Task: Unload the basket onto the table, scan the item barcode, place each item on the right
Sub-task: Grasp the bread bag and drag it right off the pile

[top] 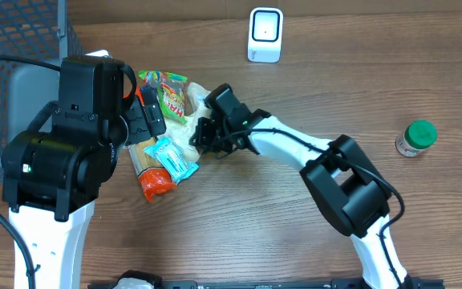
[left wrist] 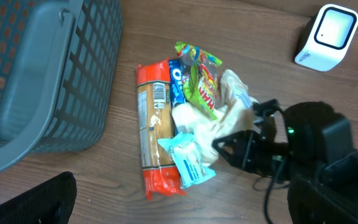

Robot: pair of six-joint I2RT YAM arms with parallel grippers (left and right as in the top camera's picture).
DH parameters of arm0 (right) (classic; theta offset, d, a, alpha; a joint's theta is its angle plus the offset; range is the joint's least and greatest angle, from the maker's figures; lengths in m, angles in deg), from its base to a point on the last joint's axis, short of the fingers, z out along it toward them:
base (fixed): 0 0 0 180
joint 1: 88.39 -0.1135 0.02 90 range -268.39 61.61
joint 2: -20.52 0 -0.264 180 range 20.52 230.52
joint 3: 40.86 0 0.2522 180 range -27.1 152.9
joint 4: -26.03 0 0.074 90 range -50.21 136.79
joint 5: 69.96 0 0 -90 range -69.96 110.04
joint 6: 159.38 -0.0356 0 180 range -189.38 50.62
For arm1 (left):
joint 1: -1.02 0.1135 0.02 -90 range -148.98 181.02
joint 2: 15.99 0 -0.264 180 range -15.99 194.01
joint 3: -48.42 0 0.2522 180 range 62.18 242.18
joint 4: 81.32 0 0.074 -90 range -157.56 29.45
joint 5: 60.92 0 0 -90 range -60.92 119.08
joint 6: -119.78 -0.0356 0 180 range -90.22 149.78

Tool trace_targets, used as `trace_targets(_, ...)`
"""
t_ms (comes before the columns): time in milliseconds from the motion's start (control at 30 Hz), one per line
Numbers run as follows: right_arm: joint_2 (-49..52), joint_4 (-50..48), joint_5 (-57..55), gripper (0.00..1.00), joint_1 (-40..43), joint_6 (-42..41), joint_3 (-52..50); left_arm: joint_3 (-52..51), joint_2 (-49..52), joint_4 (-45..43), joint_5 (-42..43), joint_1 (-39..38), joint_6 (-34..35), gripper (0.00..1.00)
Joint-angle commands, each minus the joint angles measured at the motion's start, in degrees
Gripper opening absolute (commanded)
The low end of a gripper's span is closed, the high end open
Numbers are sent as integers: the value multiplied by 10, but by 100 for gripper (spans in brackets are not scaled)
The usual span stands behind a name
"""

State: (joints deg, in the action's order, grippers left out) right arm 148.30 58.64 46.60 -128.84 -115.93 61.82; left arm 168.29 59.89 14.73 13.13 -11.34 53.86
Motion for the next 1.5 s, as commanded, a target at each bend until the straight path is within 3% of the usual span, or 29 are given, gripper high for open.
trace_targets(0,-40,40,-34,4,10,60,-12,0,2,0,-10,0,6,100)
trace_targets(300,-127,168,-138,4,10,169,-12,0,2,0,-10,0,6,100)
trace_targets(633,-144,244,-146,4,12,208,-12,0,2,0,-10,0,6,100)
trace_targets(900,-144,391,-217,4,32,216,-12,0,2,0,-10,0,6,100)
trace_targets(1033,-144,424,-241,52,53,221,-12,0,2,0,-10,0,6,100)
trace_targets(1100,-144,430,-239,58,68,228,-12,0,2,0,-10,0,6,100)
trace_targets(1167,-144,430,-223,58,85,229,-12,0,2,0,-10,0,6,100)
trace_targets(1267,-146,412,-121,53,119,260,-4,0,2,0,-10,0,6,100)
trace_targets(1300,-148,405,-97,43,127,263,-2,0,2,0,-10,0,6,100)
trace_targets(1333,-149,392,-65,24,138,265,2,0,2,0,-10,0,6,100)
trace_targets(1367,-151,379,-39,12,146,265,4,0,2,0,-10,0,6,100)
trace_targets(1467,-154,332,23,4,158,264,5,0,2,0,-10,0,6,100)
